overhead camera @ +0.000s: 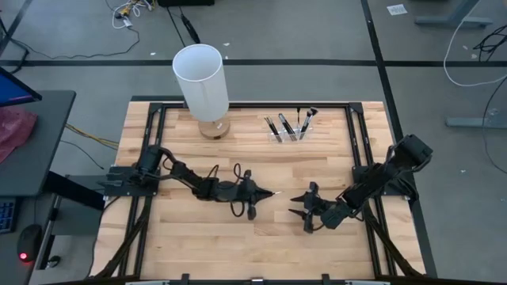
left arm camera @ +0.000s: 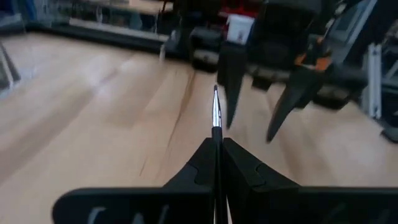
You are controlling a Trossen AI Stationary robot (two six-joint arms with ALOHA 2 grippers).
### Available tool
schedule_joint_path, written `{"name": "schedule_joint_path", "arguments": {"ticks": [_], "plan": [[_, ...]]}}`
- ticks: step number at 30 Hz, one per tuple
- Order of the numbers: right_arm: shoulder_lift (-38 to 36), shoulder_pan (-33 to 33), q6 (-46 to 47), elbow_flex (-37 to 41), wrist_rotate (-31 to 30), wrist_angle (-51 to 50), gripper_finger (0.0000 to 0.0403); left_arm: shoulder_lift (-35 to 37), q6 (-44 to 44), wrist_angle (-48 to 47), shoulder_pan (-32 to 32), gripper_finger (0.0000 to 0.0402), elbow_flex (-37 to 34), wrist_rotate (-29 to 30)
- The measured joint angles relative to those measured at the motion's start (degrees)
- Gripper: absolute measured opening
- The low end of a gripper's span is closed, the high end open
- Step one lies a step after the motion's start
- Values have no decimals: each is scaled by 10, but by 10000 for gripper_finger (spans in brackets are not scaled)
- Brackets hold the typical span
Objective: Sort items
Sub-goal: Put the eyeshadow brush into the transparent organizer
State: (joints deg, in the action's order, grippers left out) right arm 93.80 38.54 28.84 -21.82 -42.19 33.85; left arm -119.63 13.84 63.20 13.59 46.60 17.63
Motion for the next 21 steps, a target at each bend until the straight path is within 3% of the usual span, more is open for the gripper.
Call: {"name": "schedule_joint_path", "arguments": {"ticks": [6,10,21], "plan": [[81,-2,-116,0,-69,234,180,1,-10,43,14,14,0,0],[110,-10,-183,0,-74,372,180,1,-17,55,21,16,1,1],[112,-42,-184,0,-38,417,120,1,-17,60,22,18,4,1]]}}
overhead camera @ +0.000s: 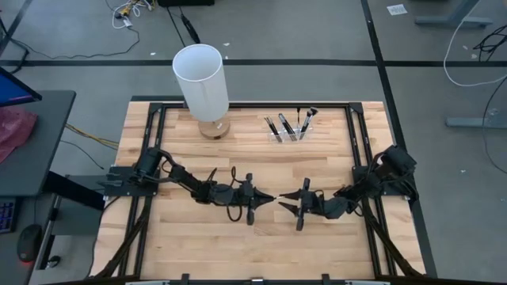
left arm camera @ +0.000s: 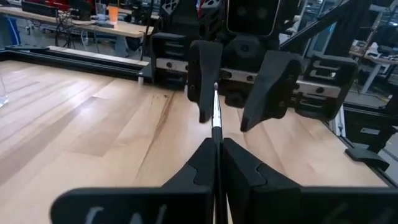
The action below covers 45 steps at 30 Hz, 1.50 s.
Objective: Sort items
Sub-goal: Put the eyeshadow brush into the transparent organizer
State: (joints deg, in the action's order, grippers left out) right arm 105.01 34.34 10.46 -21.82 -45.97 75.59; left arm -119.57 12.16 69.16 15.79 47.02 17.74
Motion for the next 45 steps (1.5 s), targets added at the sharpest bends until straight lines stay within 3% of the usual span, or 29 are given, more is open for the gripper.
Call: {"name": "schedule_joint_path", "arguments": {"ticks": [11,22,28,36,39,45], "plan": [[0,-7,-5,0,32,2,7,1,-10,-1,3,21,10,-3],[0,-8,0,0,37,3,9,2,-10,-2,2,21,11,0],[0,-8,0,0,68,4,58,2,-10,-6,2,20,11,1],[0,-8,-11,-1,66,31,125,2,-10,-5,2,20,11,2],[0,-8,-15,-1,64,32,120,2,-10,-5,2,21,11,1],[0,-8,-13,-1,91,11,64,2,-10,-5,2,20,11,0]]}}
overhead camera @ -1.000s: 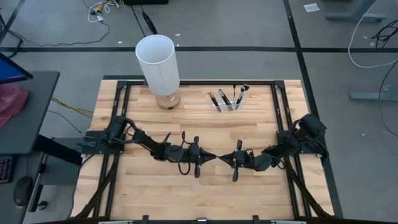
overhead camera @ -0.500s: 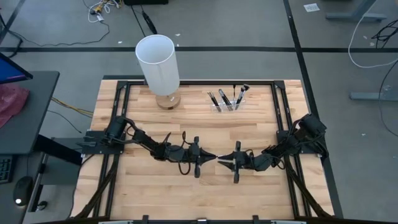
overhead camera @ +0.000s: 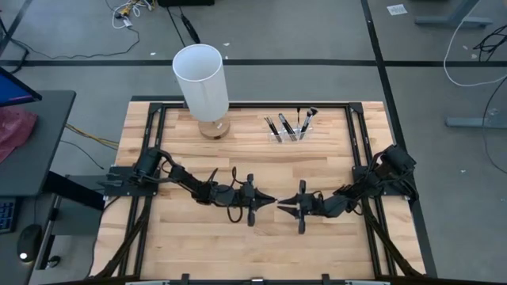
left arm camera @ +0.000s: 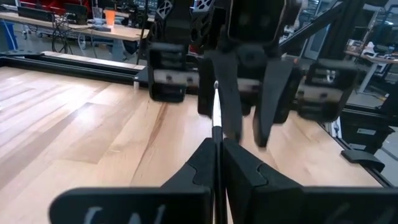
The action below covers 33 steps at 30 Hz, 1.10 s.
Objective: Sort items
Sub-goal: Put the eyeshadow brush into the transparent organizer
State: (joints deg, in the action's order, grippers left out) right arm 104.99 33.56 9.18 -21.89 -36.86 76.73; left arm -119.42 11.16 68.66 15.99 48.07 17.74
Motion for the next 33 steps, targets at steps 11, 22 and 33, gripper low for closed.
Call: {"name": "schedule_joint_path", "arguments": {"ticks": [11,22,33], "plan": [[0,-24,94,0,14,-101,128,-1,0,1,0,20,0,0],[0,-23,-46,0,-10,38,193,-1,0,1,0,20,-1,0],[0,-19,-35,0,-15,13,41,-1,0,0,0,20,-1,-3]]}}
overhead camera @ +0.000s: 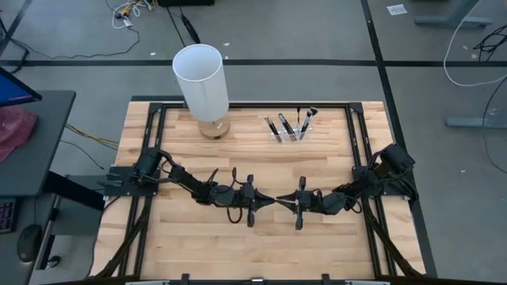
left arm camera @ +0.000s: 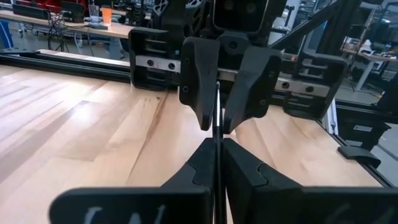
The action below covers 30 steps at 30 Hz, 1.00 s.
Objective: Sort items
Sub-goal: Put the eyeshadow brush into the transparent organizer
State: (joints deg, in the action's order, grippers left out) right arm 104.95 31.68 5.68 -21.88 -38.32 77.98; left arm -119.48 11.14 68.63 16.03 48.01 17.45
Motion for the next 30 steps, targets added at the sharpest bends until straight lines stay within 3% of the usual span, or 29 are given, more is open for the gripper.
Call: {"name": "schedule_joint_path", "arguments": {"ticks": [4,11,15,19,25,30], "plan": [[0,0,9,0,1,-3,46,0,0,0,0,22,0,0],[0,0,19,0,18,-21,115,0,0,1,0,20,0,3],[0,0,9,0,19,-11,128,0,0,4,-1,22,0,4],[0,0,7,0,17,-10,101,0,0,3,0,21,0,3],[0,1,2,1,19,-10,17,0,-1,2,0,22,0,-3],[-7,0,9,1,11,-29,17,0,-1,0,-1,41,0,4]]}}
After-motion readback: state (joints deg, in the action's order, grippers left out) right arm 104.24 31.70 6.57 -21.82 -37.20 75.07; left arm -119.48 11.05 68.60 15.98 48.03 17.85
